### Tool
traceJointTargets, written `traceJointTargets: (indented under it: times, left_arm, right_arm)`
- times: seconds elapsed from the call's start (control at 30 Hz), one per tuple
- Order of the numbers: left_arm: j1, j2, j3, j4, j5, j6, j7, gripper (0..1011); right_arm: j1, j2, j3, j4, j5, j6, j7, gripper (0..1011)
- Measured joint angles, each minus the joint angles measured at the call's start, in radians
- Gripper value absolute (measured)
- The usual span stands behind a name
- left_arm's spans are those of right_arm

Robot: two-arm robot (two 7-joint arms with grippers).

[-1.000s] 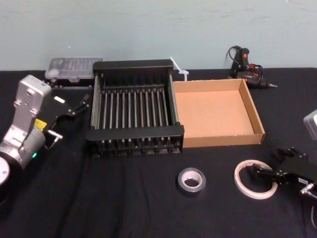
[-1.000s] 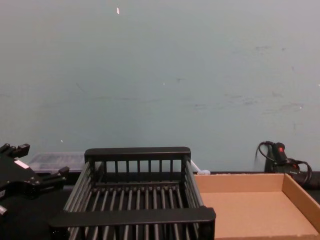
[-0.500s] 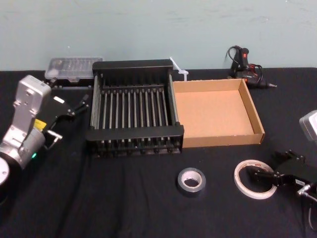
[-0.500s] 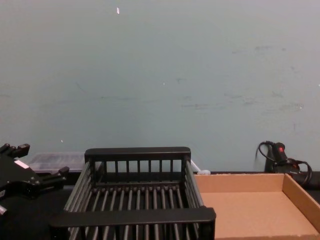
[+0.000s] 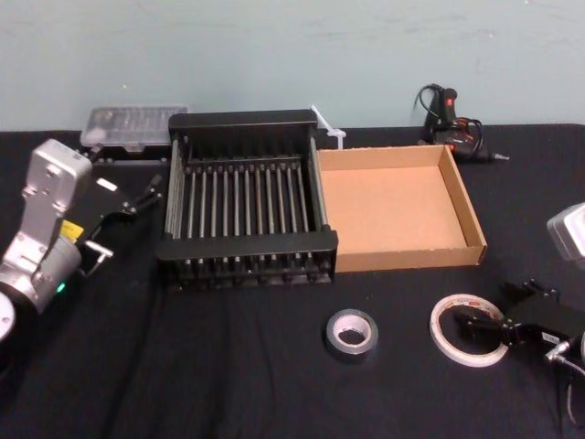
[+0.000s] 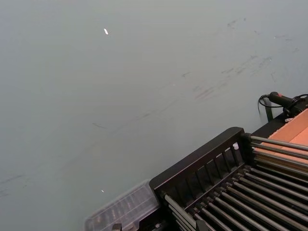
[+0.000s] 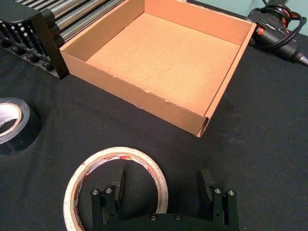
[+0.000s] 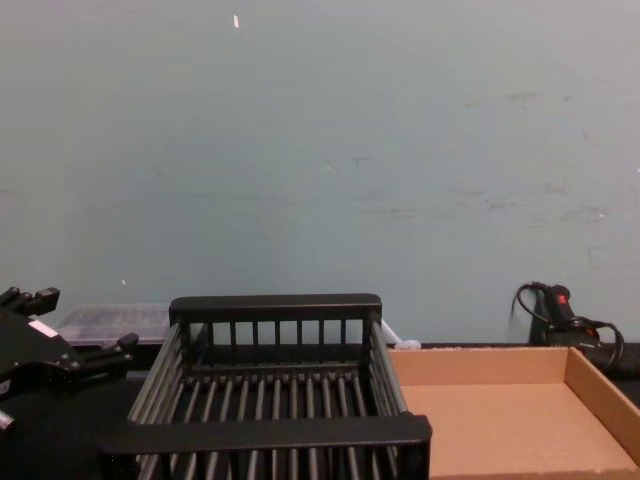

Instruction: Pick up the white tape and place it into the black box , Pick up the silver tape and place it into the brown box.

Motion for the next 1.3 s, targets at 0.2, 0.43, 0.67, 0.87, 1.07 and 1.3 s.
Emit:
traceJointTargets:
  times: [0.2, 0.43, 0.67, 0.87, 1.07, 1.3]
  left_arm:
    - [0.000, 0.000, 0.000, 0.000, 0.000, 0.000, 0.000, 1001]
    - [0.000, 0.000, 0.000, 0.000, 0.000, 0.000, 0.000, 1001]
    - [0.000, 0.000, 0.000, 0.000, 0.000, 0.000, 0.000, 1002]
    - [0.000, 0.000, 0.000, 0.000, 0.000, 0.000, 0.000, 1001]
    - [0.000, 0.000, 0.000, 0.000, 0.000, 0.000, 0.000, 1001]
    - [0.000, 0.000, 0.000, 0.000, 0.000, 0.000, 0.000, 1001]
  right_arm:
    - [0.003, -0.005, 0.001, 0.006, -0.009, 0.000, 0.008, 1000]
    - [0.005, -0.011, 0.002, 0.011, -0.017, 0.001, 0.014, 1000]
    - [0.004, -0.013, 0.004, 0.011, -0.020, 0.000, 0.015, 1000]
    - [0.004, -0.013, 0.004, 0.011, -0.019, -0.001, 0.015, 1000]
    - [0.004, -0.012, 0.004, 0.011, -0.019, -0.002, 0.014, 1000]
    - [0.004, -0.012, 0.003, 0.010, -0.019, -0.002, 0.014, 977]
